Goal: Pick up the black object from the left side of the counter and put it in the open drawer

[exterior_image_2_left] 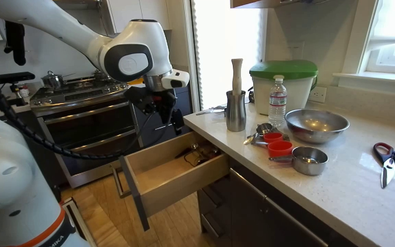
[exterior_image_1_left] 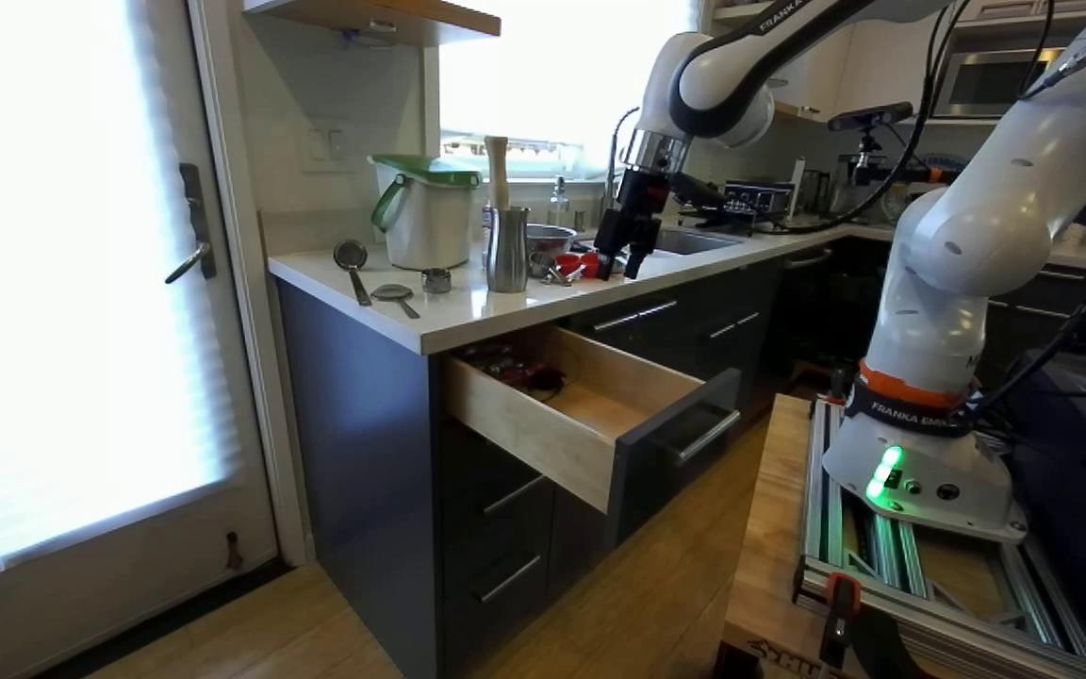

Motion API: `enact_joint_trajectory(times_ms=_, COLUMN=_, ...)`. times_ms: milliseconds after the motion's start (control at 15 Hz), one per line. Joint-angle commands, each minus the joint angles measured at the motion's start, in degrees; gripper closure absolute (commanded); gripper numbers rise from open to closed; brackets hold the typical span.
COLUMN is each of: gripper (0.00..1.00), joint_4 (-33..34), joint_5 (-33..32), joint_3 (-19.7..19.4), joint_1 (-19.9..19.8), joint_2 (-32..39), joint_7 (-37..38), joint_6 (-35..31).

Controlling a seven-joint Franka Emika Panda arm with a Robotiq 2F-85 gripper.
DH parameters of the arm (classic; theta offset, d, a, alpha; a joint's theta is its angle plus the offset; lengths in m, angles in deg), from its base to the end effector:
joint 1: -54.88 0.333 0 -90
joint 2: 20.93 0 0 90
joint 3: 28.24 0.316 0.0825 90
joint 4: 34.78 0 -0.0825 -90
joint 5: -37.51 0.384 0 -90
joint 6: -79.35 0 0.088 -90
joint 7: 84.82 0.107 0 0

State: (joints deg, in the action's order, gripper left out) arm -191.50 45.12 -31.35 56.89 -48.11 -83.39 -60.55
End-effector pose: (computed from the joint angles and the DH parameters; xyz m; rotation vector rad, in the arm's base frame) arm 0.3835 -0.0061 0.3813 -3.0028 0.2021 -0.2690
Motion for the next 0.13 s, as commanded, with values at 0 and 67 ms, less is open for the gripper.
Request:
enact_joint_trajectory(times_ms=0, gripper=0.0, joint_4=0.08, joint_5=0.3, joint_3=0.49, joint_1=-0.48, joint_2=-0.04, joint_7=-0.23, joint_6=0.22)
enact_joint_trajectory(times_ms=67, gripper=0.0, joint_4=0.08, joint_5=0.29, joint_3=0.49, joint_1=-0.48, joint_2=-0.04, joint_7=-0.25, joint_6=0.22)
